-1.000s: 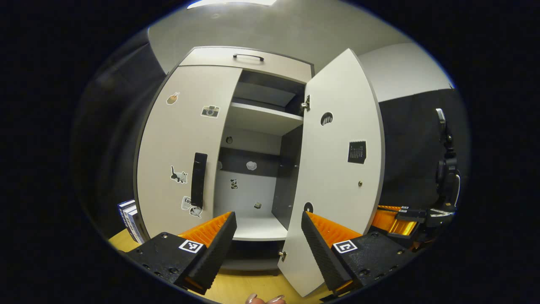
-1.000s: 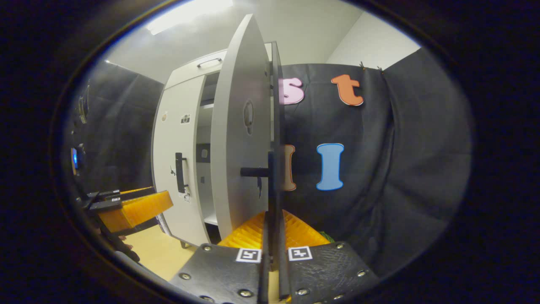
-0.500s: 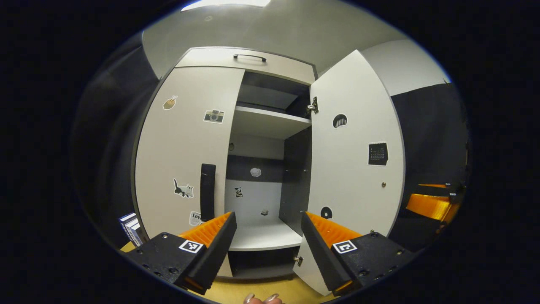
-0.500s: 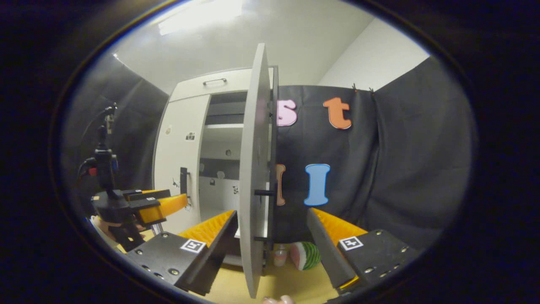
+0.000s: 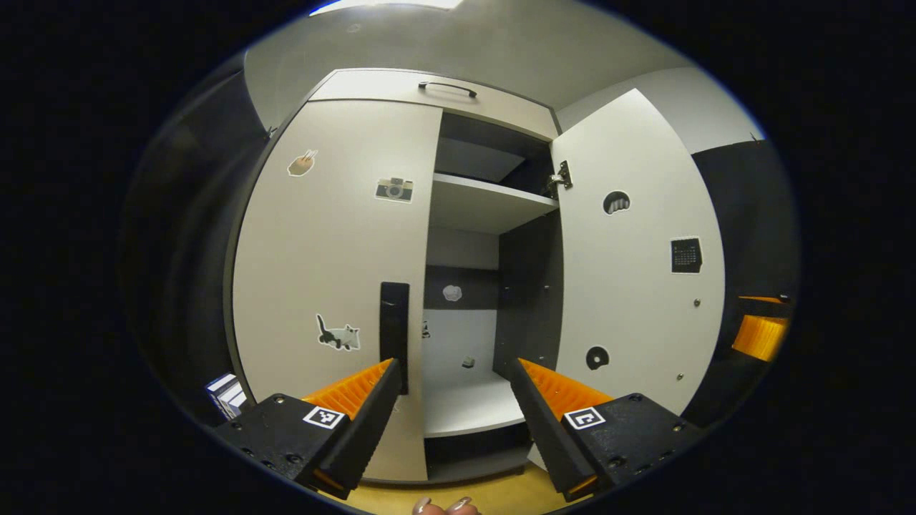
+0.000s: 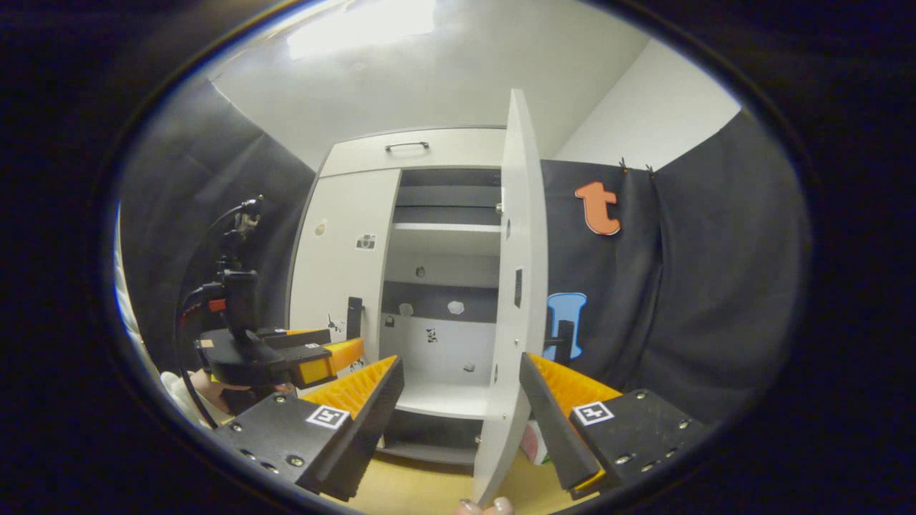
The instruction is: Open the right door of the double-door shoe cabinet with the right hand, and open the left door with the left hand.
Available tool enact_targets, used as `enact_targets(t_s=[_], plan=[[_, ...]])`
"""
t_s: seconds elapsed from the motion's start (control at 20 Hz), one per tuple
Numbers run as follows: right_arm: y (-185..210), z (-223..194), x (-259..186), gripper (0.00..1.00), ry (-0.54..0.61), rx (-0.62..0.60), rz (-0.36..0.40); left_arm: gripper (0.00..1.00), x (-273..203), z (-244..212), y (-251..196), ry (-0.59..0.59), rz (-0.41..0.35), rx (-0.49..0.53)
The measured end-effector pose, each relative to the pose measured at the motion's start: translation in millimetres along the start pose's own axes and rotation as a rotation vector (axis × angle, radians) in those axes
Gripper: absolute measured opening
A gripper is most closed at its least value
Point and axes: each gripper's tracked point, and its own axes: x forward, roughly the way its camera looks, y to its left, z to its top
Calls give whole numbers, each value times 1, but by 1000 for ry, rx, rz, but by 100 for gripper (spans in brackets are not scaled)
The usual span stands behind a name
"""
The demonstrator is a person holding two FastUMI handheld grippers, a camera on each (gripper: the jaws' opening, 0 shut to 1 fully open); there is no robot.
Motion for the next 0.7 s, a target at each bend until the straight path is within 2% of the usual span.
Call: enact_targets(t_s=[0.2,0.4,0.55,0.7], plan=[[29,-5,7,97,5,-4,11,95,20,0,28,-21,-1,17],[40,-13,18,97,27,2,-10,95,48,-4,43,-39,2,-2],[34,-15,20,98,39,-24,-30,95,68,-16,49,-6,23,34],[38,-19,22,96,55,-51,-21,89,78,-19,47,-18,38,-9]])
